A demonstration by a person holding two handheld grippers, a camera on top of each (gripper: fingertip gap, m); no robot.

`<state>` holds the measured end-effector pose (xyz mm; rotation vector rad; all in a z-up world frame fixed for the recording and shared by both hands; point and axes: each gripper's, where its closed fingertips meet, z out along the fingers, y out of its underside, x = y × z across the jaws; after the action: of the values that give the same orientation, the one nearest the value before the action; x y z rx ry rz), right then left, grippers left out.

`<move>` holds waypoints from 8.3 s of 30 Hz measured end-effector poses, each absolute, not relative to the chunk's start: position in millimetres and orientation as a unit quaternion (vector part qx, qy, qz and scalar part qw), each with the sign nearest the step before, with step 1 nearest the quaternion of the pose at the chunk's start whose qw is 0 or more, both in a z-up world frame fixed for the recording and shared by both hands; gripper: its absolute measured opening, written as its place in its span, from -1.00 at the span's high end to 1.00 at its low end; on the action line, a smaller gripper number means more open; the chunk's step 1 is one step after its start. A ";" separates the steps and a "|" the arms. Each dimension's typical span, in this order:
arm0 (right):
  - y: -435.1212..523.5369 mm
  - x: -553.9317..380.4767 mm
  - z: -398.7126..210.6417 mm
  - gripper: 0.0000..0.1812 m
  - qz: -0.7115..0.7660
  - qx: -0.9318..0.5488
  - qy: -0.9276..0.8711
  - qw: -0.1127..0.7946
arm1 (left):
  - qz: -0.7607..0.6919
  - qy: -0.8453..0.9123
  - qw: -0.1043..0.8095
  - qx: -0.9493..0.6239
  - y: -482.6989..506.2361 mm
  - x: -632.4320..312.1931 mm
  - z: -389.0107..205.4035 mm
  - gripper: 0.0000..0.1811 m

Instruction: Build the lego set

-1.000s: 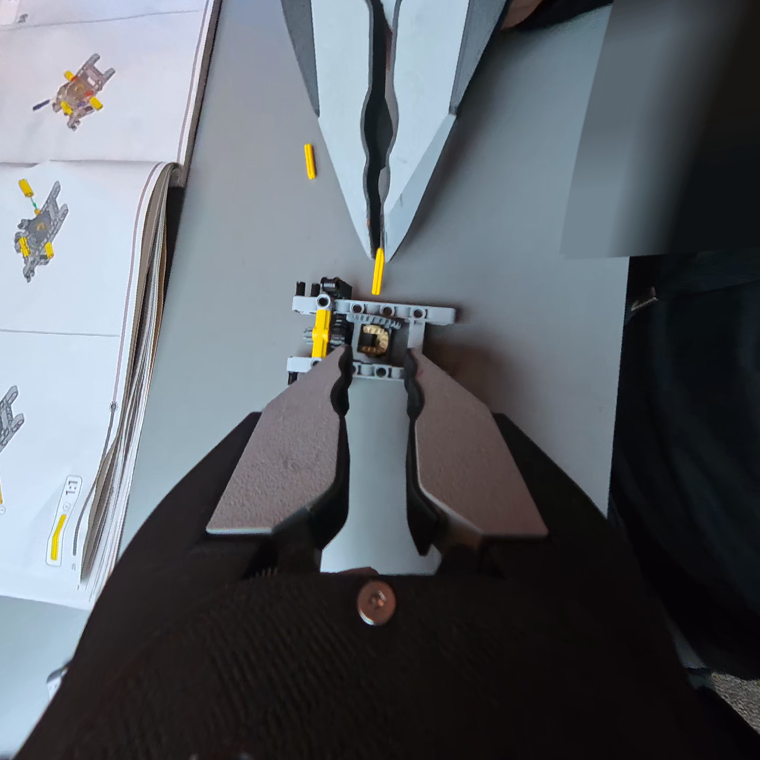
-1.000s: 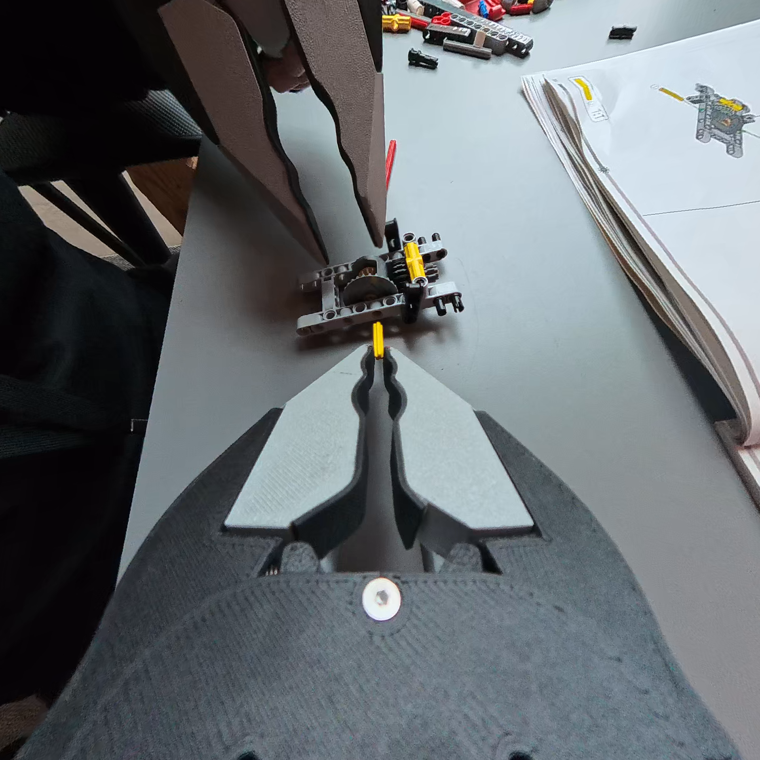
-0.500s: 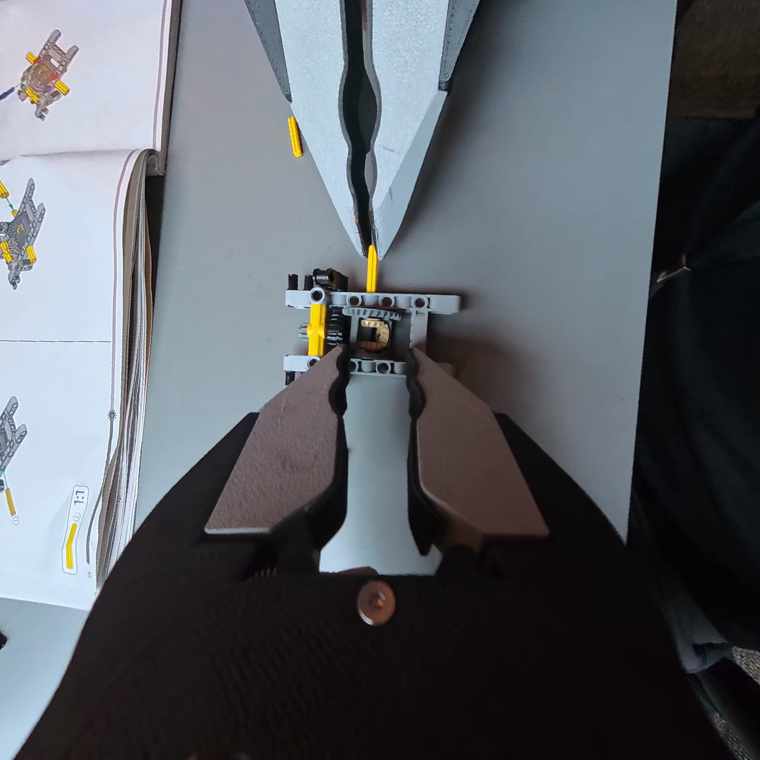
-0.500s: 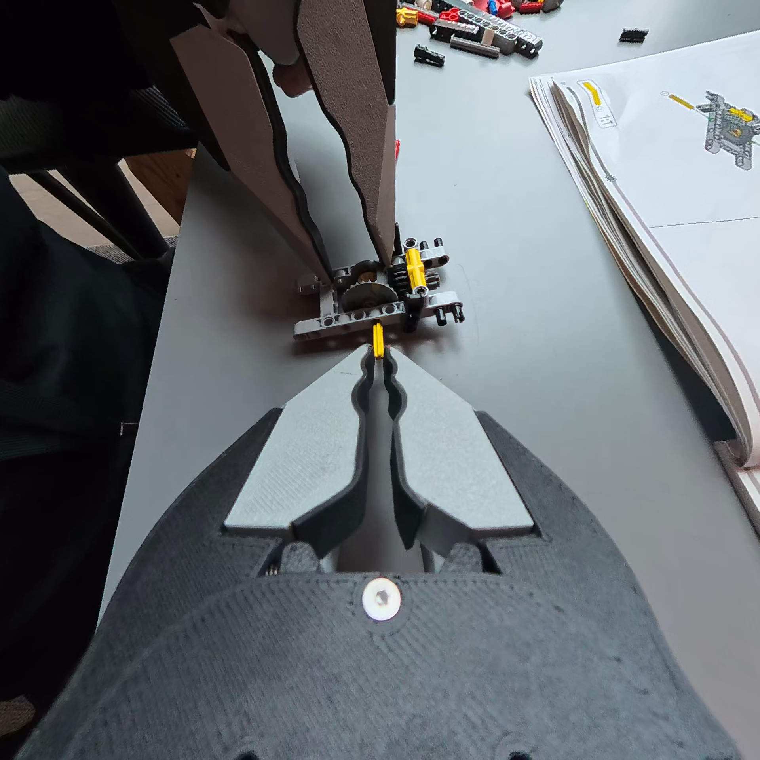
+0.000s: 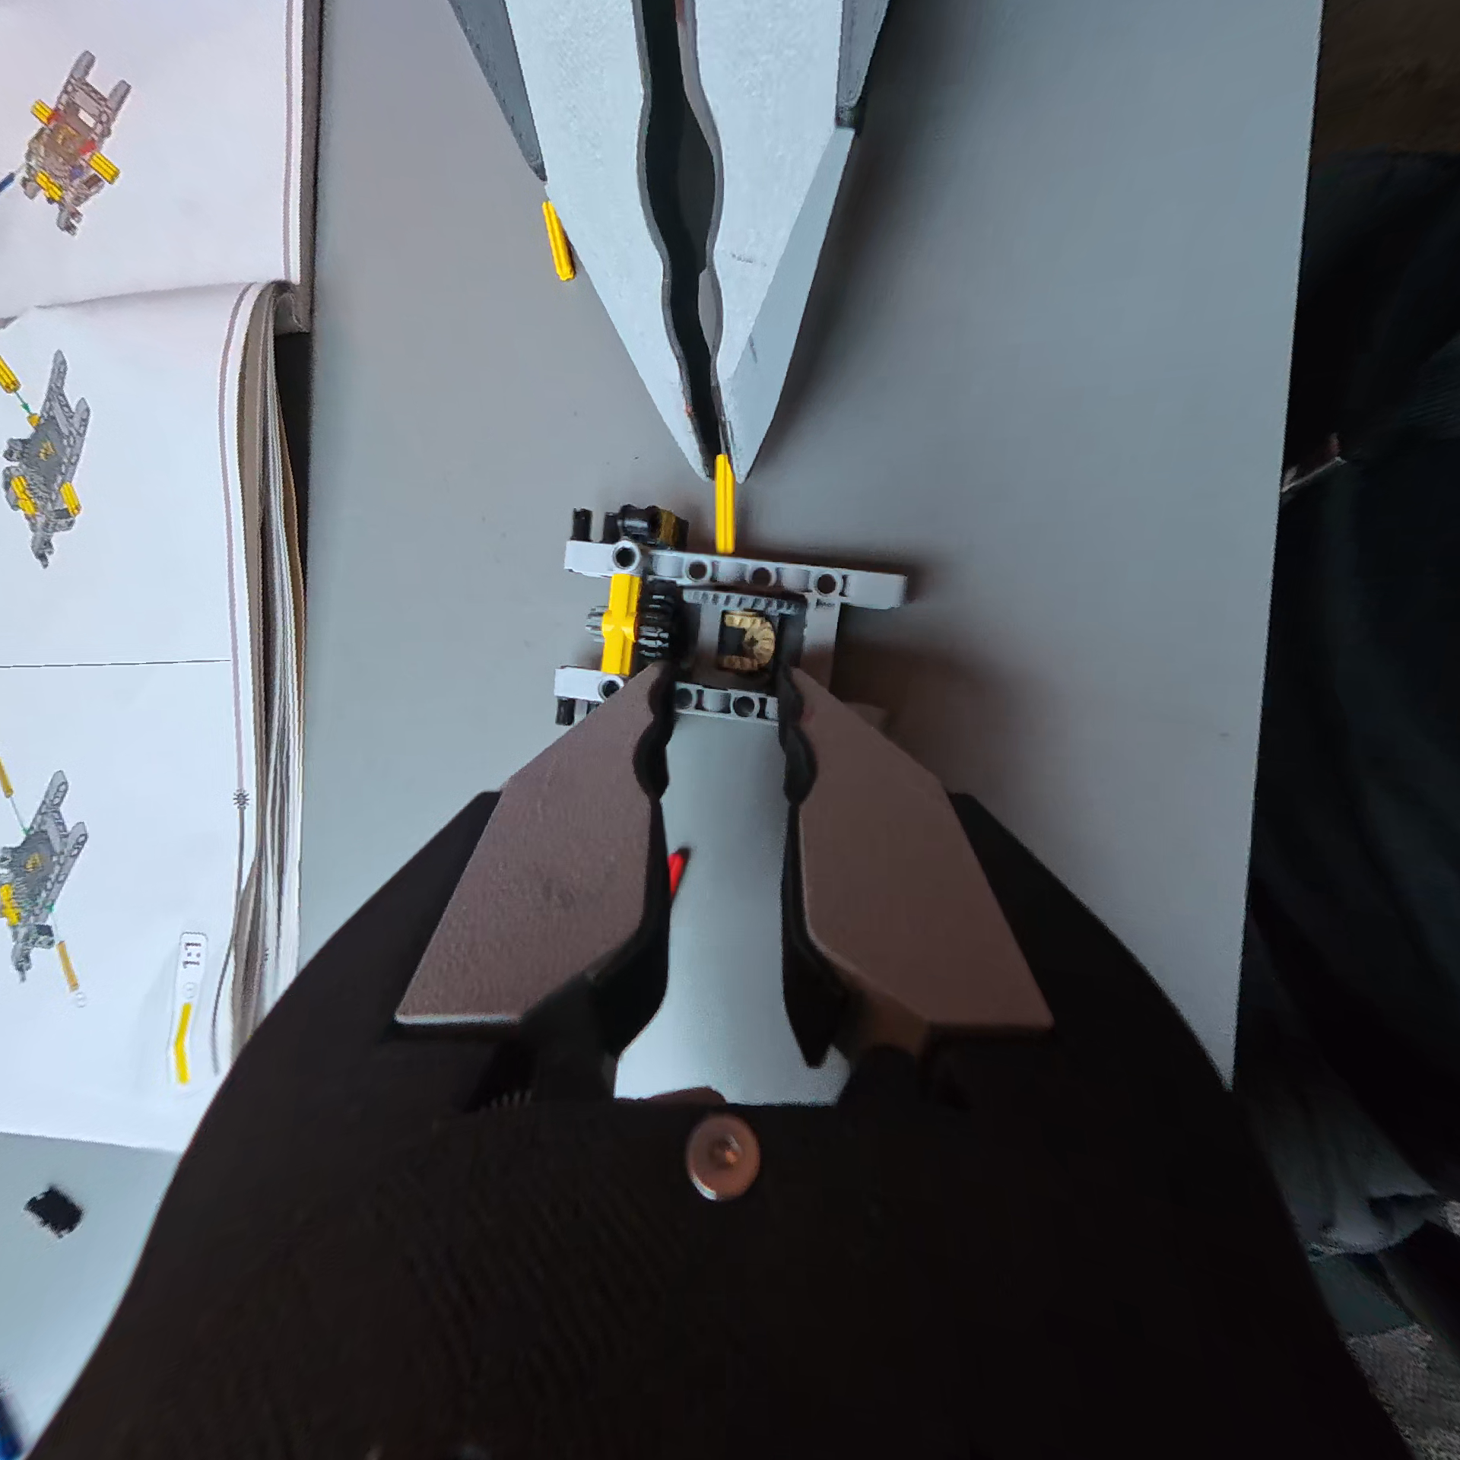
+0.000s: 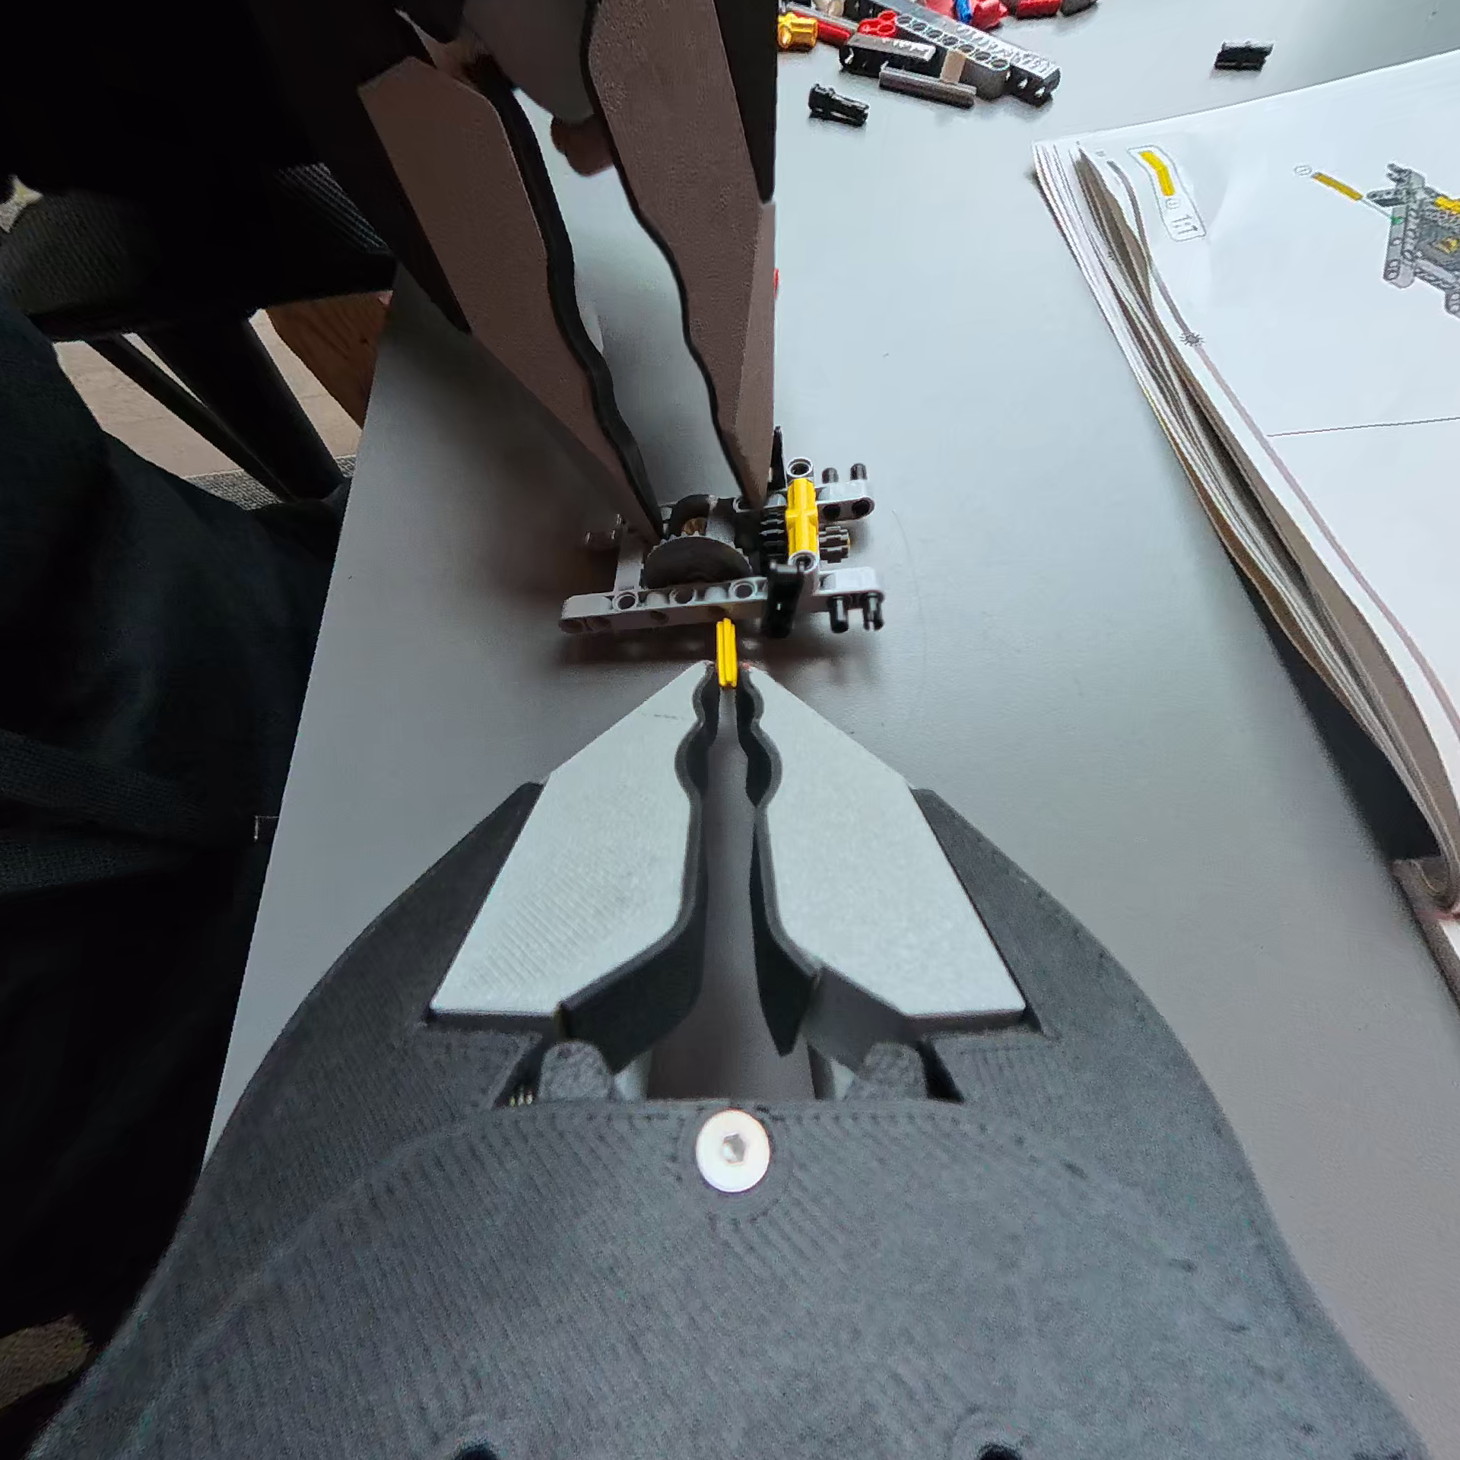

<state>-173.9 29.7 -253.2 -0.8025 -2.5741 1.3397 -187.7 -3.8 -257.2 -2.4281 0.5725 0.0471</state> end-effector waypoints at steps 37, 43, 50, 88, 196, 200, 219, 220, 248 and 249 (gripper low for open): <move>24.0 -187.2 -242.5 1.00 0.447 -0.262 -0.845 0.134 | 0.021 0.259 0.330 -0.908 5.6 -187.8 -253.8 0.77; 24.7 -185.6 -238.0 1.00 0.454 -0.256 -0.842 0.135 | 0.018 0.262 0.324 -0.909 6.6 -186.9 -258.1 0.78; 48.8 -176.2 -246.8 0.99 0.420 -0.248 -0.860 0.152 | 0.008 0.265 0.316 -0.911 6.5 -187.9 -259.1 0.81; 28.2 -186.6 -264.0 0.98 0.383 -0.224 -0.884 0.149 | -0.082 0.210 0.305 -0.925 1.8 -194.8 -253.7 0.82; 31.1 -206.1 -246.9 0.73 0.411 -0.179 -0.876 0.178 | -0.084 0.175 0.278 -0.941 8.3 -210.9 -257.2 0.81; 31.1 -208.2 -255.9 0.76 0.401 -0.191 -0.882 0.157 | -0.070 0.181 0.266 -0.944 7.0 -213.2 -258.5 0.80; 28.2 -215.3 -267.0 0.98 0.364 -0.185 -0.896 0.173 | -0.040 0.203 0.214 -0.955 4.2 -221.3 -257.8 0.81; 28.6 -215.9 -266.8 0.98 0.364 -0.186 -0.896 0.175 | -0.038 0.205 0.206 -0.956 4.1 -221.9 -258.6 0.81; 21.3 -230.5 -256.3 -0.08 0.403 -0.232 -0.872 0.154 | -0.067 0.198 0.204 -0.956 7.5 -227.2 -260.7 0.81; 19.6 -230.3 -260.4 -0.10 0.395 -0.230 -0.877 0.150 | -0.068 0.197 0.204 -0.956 7.6 -227.3 -260.7 0.81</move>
<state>-230.3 19.6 -260.4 -0.6605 -2.5201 1.1343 -227.3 7.6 -260.7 -2.6675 0.5496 -0.1905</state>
